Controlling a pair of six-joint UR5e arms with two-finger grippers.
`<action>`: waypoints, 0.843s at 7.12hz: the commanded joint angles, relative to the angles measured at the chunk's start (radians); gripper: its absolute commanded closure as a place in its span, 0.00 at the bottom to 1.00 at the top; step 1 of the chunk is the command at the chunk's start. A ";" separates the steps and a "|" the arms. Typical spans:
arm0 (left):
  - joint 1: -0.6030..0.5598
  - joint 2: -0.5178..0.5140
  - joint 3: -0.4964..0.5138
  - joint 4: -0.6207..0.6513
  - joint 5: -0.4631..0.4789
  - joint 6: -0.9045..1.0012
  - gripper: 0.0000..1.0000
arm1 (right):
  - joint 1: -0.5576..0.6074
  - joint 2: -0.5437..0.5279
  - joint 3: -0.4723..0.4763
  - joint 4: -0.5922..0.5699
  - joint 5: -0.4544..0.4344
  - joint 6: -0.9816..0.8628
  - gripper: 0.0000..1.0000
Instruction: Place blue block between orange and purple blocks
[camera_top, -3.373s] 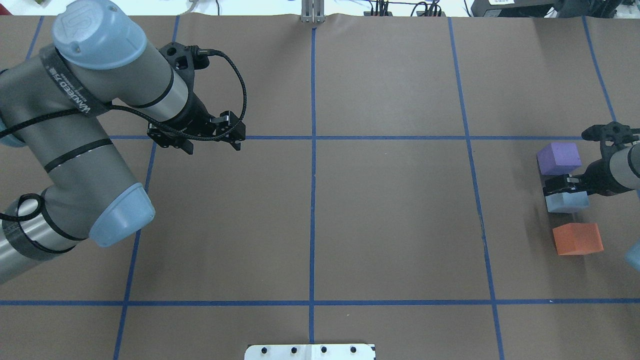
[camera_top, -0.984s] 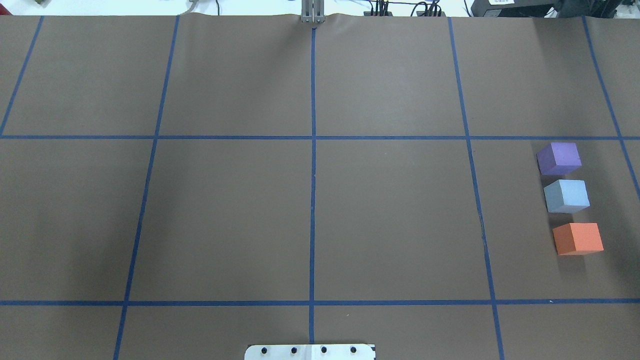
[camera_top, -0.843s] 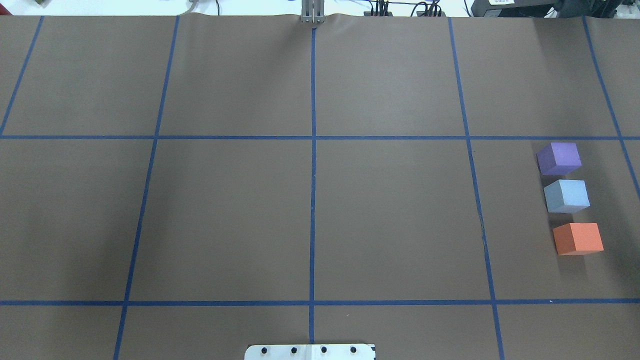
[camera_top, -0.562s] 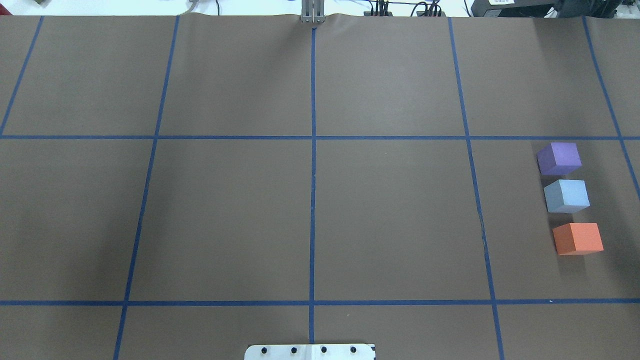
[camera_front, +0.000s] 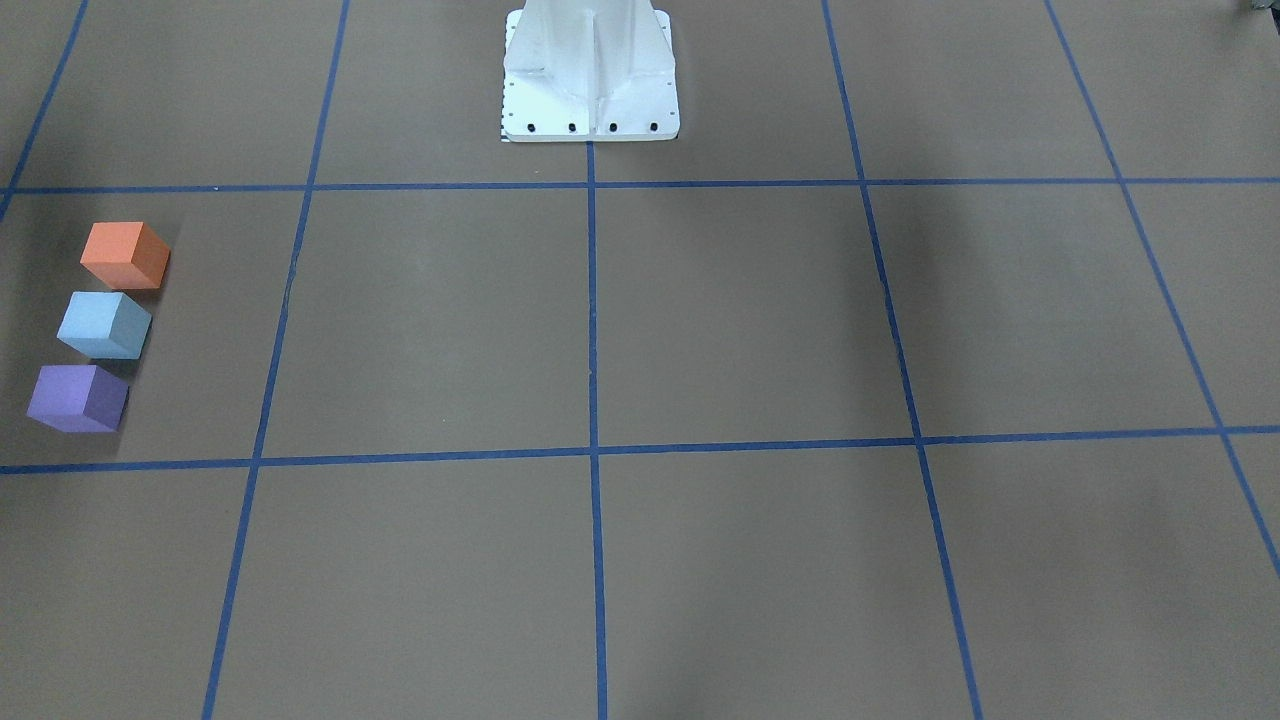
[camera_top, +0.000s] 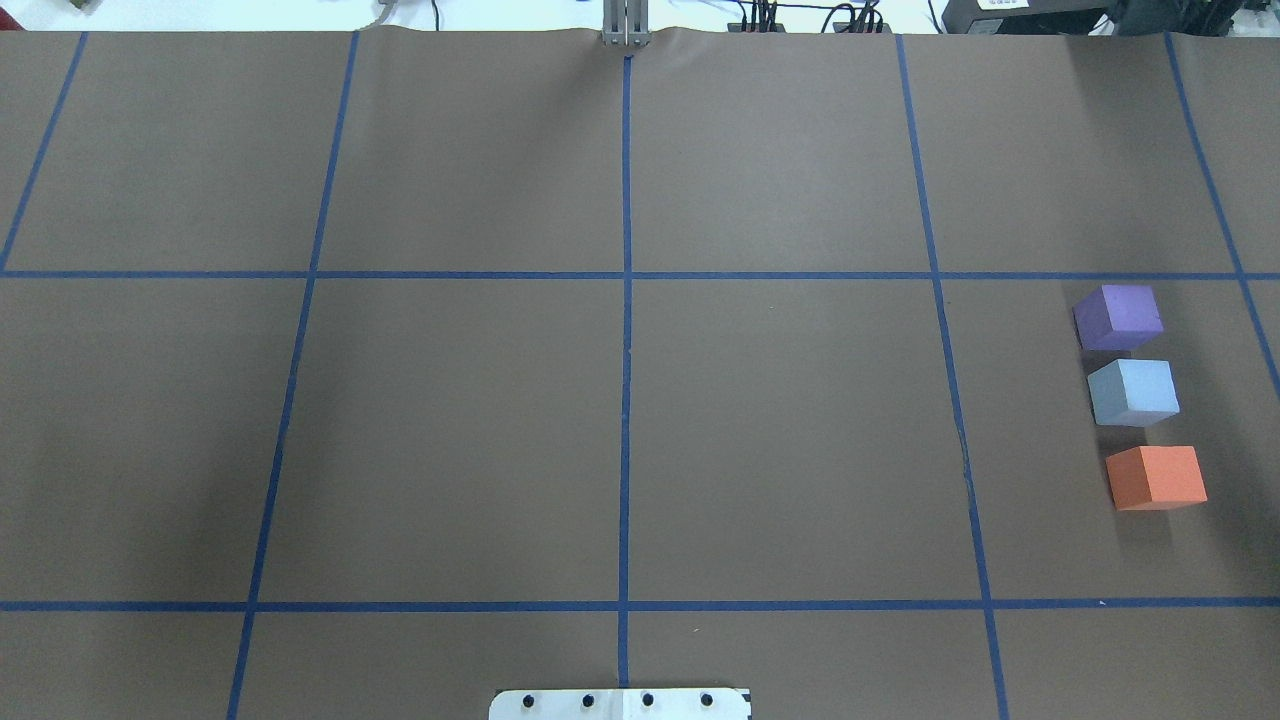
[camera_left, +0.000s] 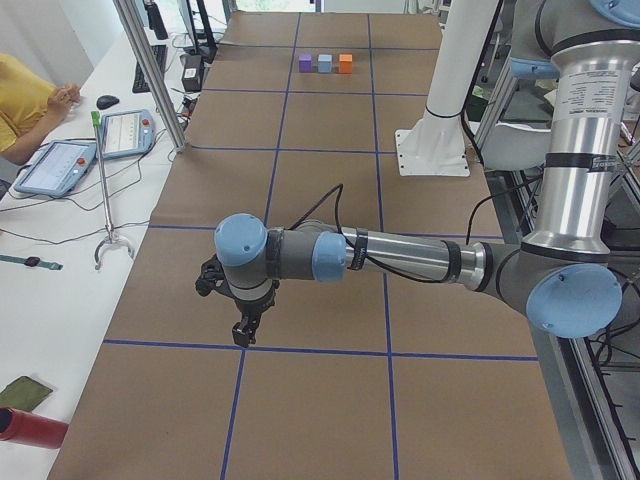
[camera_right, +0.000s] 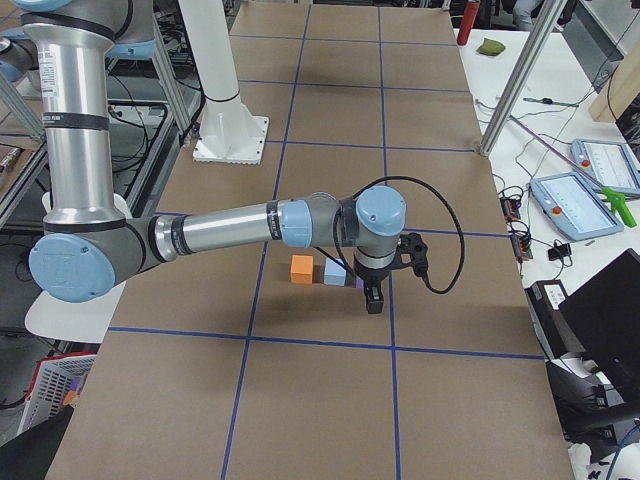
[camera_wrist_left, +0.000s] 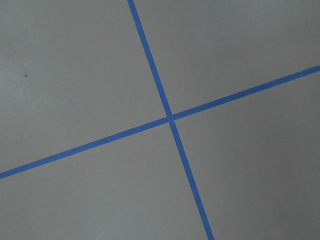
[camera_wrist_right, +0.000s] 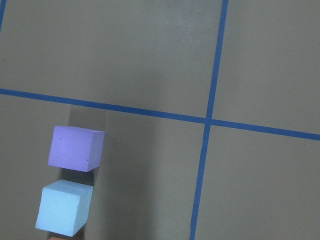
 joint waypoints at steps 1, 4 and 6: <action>0.000 0.001 -0.004 -0.005 -0.001 0.000 0.00 | -0.021 0.000 -0.003 0.003 -0.002 0.001 0.00; 0.000 0.001 -0.002 -0.005 -0.001 0.000 0.00 | -0.046 0.000 -0.003 0.005 0.001 0.006 0.00; 0.000 0.001 -0.001 -0.005 -0.002 0.000 0.00 | -0.053 0.000 -0.003 0.005 0.000 0.006 0.00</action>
